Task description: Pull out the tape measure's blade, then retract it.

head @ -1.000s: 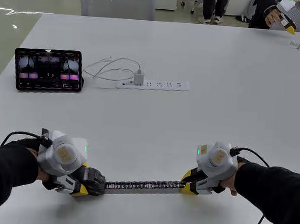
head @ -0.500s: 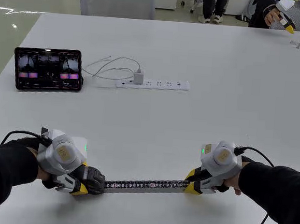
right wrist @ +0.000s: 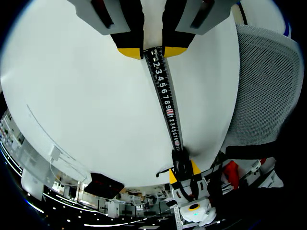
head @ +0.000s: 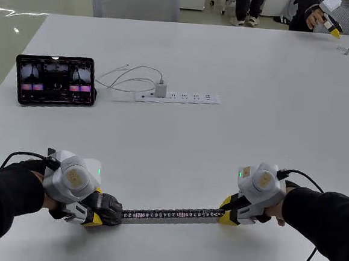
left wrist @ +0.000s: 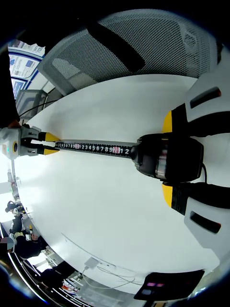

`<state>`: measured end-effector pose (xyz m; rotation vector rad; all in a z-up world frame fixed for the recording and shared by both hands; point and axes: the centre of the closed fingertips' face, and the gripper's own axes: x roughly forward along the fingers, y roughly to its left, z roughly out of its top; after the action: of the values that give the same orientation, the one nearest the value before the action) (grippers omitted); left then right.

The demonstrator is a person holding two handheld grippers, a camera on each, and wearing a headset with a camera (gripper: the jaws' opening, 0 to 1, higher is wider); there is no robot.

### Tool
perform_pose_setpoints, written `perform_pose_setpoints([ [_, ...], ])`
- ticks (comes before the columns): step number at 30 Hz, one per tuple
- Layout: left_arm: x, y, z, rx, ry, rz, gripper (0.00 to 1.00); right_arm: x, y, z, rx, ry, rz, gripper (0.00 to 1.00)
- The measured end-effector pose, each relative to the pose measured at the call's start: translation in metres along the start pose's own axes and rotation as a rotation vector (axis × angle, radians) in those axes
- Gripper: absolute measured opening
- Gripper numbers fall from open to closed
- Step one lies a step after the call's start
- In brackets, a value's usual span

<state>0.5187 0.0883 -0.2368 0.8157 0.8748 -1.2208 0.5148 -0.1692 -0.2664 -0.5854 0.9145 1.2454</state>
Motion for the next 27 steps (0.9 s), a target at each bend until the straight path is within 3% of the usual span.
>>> perform_pose_setpoints([
  [15, 0.0003, 0.0006, 0.0005, -0.005, -0.002, 0.003, 0.31, -0.0014, -0.0008, -0.003, 0.009, -0.001, -0.003, 0.1],
  [19, 0.0008, 0.0024, 0.0022, -0.045, -0.031, 0.005, 0.31, -0.0003, 0.0003, -0.0028, -0.044, 0.023, -0.002, 0.1],
  [27, 0.0013, 0.0016, 0.0028, -0.016, -0.016, -0.017, 0.32, -0.0002, 0.0011, -0.0022, -0.086, 0.062, 0.008, 0.11],
])
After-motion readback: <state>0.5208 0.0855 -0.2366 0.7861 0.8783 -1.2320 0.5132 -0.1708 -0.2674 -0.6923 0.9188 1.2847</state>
